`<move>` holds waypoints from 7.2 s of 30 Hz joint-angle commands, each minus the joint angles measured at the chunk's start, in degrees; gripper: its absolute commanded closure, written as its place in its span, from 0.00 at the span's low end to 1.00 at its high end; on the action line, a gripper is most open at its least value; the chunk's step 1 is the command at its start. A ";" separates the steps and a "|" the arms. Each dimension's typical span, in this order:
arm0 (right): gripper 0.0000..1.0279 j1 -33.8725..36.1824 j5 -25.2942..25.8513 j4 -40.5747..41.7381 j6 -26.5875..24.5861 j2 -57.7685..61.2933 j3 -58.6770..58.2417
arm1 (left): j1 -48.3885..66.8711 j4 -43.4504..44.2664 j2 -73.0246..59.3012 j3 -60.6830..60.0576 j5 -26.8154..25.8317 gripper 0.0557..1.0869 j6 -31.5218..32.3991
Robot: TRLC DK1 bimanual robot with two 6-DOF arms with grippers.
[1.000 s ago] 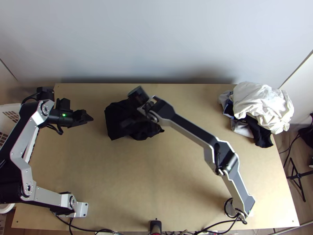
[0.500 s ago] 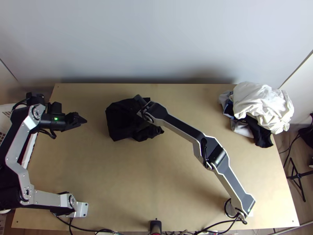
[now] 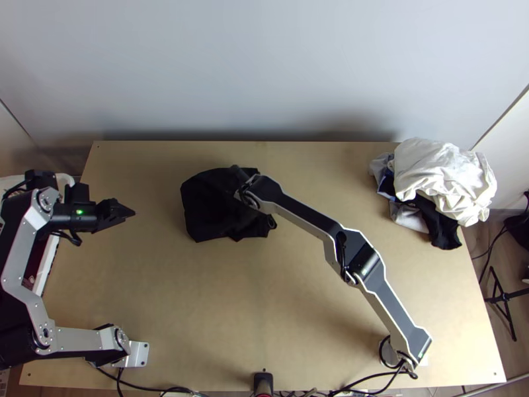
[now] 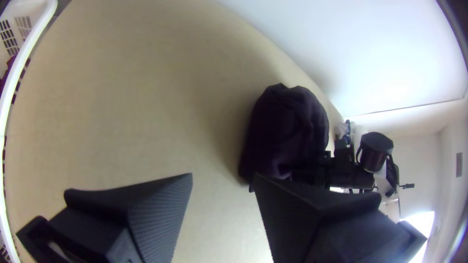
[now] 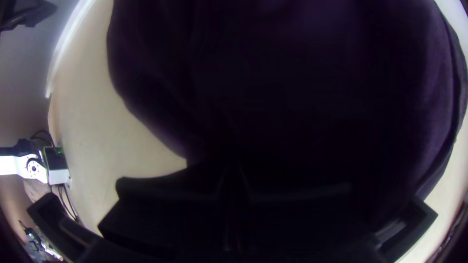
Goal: Fold the t-shirt
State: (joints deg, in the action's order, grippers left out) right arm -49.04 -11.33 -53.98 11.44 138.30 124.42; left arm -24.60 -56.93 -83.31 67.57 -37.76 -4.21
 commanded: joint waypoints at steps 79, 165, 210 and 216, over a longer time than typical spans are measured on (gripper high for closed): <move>0.04 -15.83 35.41 21.37 -37.19 -4.97 -16.40 | -12.49 -2.49 10.09 -0.69 -4.61 0.06 -3.70; 0.97 21.17 45.35 47.74 -61.80 -45.75 -41.19 | -7.83 -4.16 14.31 -4.38 -5.57 0.06 -2.82; 0.97 73.03 15.55 48.26 -75.87 -56.30 -43.65 | 6.32 1.64 18.88 -9.65 -4.61 0.06 8.16; 0.97 70.31 15.55 50.99 -75.16 -57.09 -53.76 | 6.23 1.99 18.88 -10.27 -4.17 0.06 7.99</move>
State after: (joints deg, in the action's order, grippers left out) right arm 22.52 4.54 -4.73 -64.01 81.91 78.74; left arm -18.68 -55.66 -64.45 58.04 -42.30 3.51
